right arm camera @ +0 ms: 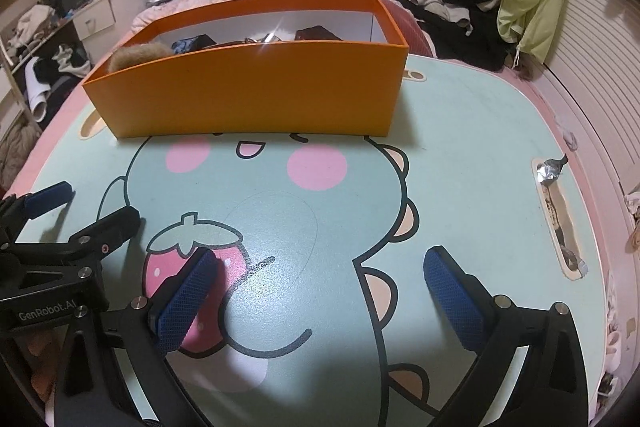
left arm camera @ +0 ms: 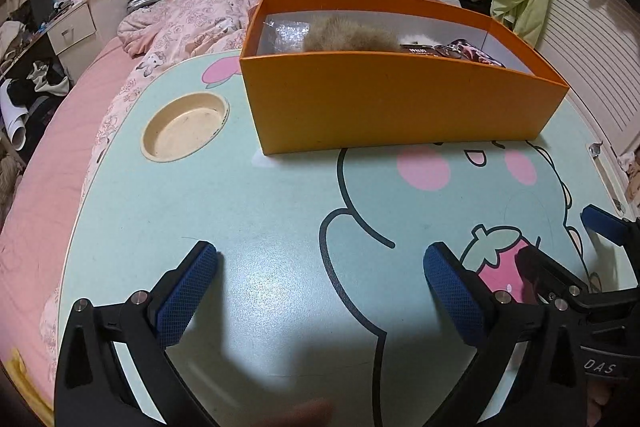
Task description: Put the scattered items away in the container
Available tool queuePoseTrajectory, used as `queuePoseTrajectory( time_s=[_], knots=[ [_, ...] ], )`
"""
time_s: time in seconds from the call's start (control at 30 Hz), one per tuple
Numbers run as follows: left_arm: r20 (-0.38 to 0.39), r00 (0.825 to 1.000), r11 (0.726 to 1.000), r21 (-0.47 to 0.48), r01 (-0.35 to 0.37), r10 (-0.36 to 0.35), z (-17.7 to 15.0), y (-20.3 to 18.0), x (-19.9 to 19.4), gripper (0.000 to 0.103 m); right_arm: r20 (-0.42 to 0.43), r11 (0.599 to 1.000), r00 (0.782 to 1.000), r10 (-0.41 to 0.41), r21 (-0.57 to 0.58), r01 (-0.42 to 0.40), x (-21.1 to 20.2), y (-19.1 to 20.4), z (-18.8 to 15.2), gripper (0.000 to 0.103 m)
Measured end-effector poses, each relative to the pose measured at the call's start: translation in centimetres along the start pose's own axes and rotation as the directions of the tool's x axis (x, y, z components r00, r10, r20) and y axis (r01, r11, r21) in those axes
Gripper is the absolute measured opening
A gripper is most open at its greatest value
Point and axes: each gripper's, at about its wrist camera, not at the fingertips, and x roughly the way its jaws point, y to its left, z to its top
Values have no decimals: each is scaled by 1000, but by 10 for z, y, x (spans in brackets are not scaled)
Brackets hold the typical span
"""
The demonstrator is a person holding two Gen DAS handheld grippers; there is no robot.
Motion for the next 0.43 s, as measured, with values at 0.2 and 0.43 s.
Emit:
queuePoseTrajectory(
  time_s=[0.2, 0.43],
  knots=[
    [0, 1000, 1000, 0, 0, 0, -1, 0, 0, 103, 0, 1000, 1000, 0, 0, 0, 0, 0, 0, 103],
    [5, 1000, 1000, 0, -1, 1, 0, 1, -1, 103, 0, 1000, 1000, 0, 1, 0, 0, 1, 0, 103]
  ],
)
